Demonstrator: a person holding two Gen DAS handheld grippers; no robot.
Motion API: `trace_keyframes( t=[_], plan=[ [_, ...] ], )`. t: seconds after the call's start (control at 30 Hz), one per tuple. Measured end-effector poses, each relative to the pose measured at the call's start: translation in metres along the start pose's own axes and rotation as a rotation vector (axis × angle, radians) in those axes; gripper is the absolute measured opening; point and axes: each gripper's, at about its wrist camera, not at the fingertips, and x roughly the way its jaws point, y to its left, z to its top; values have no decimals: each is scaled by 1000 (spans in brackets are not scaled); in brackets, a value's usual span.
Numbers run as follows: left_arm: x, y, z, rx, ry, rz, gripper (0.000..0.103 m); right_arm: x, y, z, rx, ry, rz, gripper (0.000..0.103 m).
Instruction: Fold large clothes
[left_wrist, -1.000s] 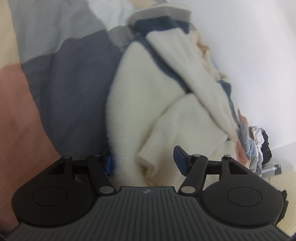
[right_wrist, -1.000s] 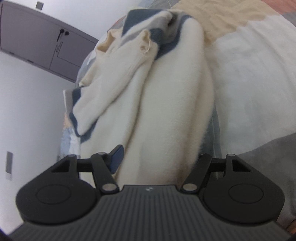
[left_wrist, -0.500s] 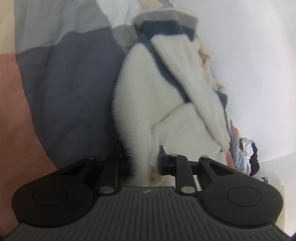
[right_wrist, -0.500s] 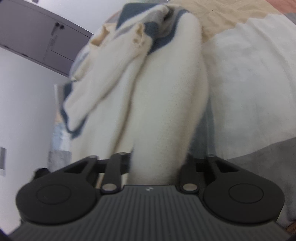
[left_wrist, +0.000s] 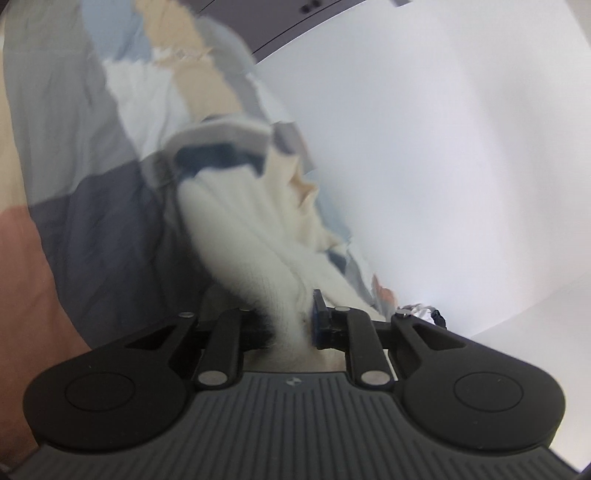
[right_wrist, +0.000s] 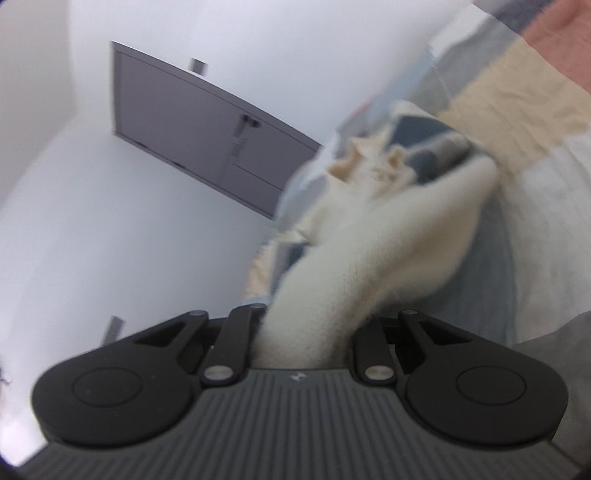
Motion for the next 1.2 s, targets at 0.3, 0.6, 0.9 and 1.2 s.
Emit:
trace_keyframes(
  t=[0.3,0.6,0.9,1.2],
  plan=[
    [-52,-26,-11,2,-22,-57,19,-39,40,-1,-57,-1,87,21],
    [-119,-58,-25,39,-86,-132,19,-78,78,-2,-110,6,180,21],
    [-142,-85,-8,105,-180,-191,19,-90,118,7,-175,-20,239,21],
    [-30,-73,50,157,-156,-78,20,-2,91,55,-82,-33,62,22]
  ],
)
